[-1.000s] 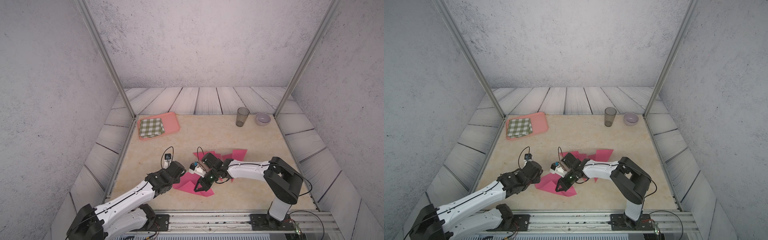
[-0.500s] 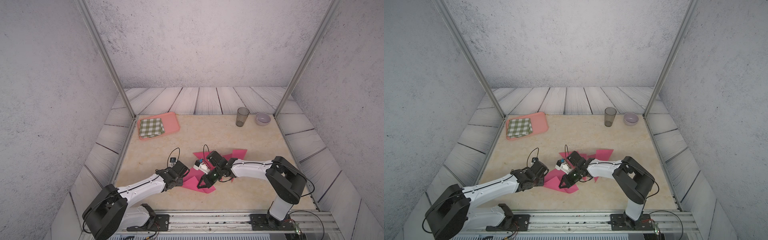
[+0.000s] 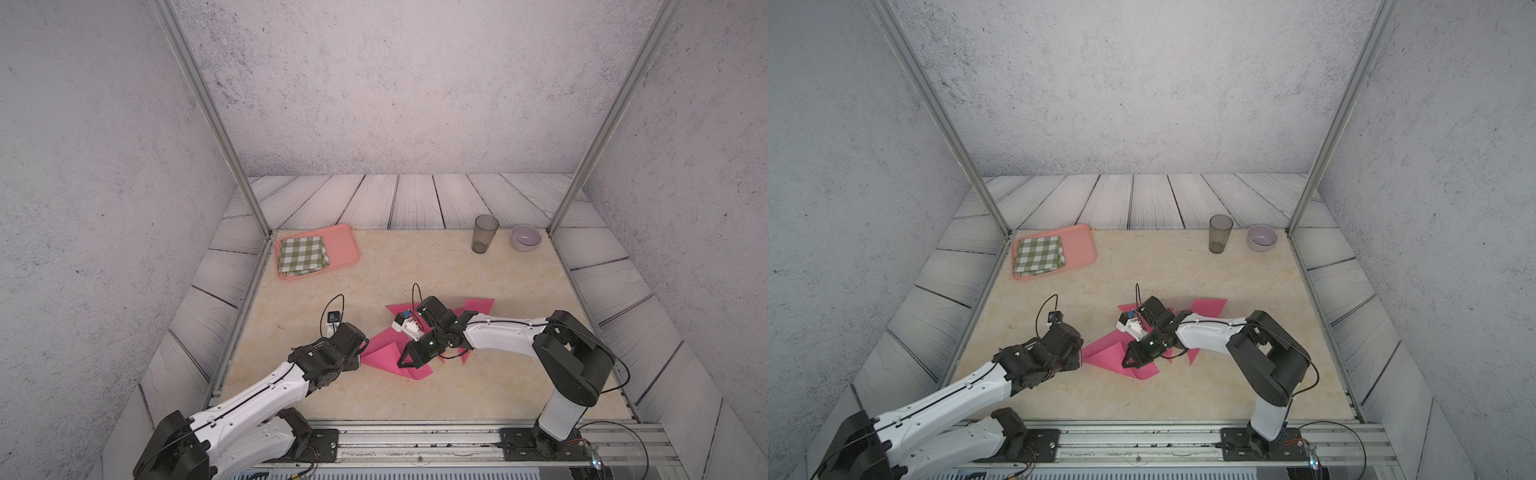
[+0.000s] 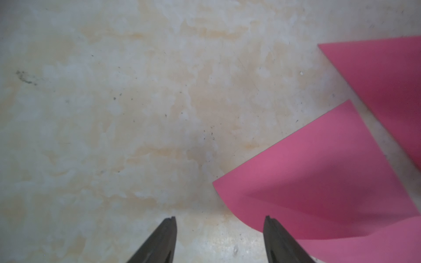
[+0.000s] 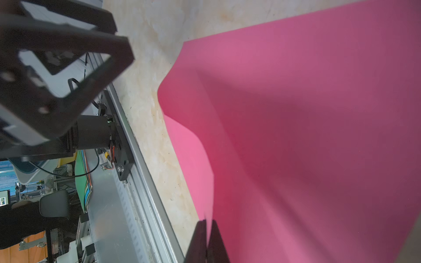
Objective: Fold the square paper diagonally
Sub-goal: Fold the paper at the center of the board.
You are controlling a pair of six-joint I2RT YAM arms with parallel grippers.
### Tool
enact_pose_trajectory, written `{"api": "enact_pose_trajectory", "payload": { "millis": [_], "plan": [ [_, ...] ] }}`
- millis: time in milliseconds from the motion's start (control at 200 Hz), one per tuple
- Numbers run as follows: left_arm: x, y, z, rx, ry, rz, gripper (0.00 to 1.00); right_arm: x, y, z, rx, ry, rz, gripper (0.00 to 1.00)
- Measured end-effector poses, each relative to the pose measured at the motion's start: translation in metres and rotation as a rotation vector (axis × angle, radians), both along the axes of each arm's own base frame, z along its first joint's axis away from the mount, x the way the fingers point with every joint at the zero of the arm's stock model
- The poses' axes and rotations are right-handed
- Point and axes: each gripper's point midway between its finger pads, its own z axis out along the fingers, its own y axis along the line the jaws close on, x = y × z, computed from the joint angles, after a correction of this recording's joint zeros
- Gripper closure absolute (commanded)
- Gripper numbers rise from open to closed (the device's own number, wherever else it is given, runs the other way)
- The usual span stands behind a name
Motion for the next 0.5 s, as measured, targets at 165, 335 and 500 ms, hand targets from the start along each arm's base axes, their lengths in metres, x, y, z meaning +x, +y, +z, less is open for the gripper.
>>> {"api": "enact_pose_trajectory", "payload": {
  "millis": [165,335,500],
  "plan": [
    [-0.003,0.004,0.024,-0.044,-0.056,-0.002,0.31,0.007,-0.006,0.001,-0.004,0.026,-0.032,0.94],
    [-0.007,-0.002,0.020,-0.040,-0.022,-0.054,0.25,0.027,-0.010,0.017,0.052,0.066,-0.071,0.94],
    [-0.006,-0.017,0.018,-0.079,-0.008,-0.115,0.25,0.037,-0.009,0.030,0.104,0.094,-0.075,0.94]
  ]
}}
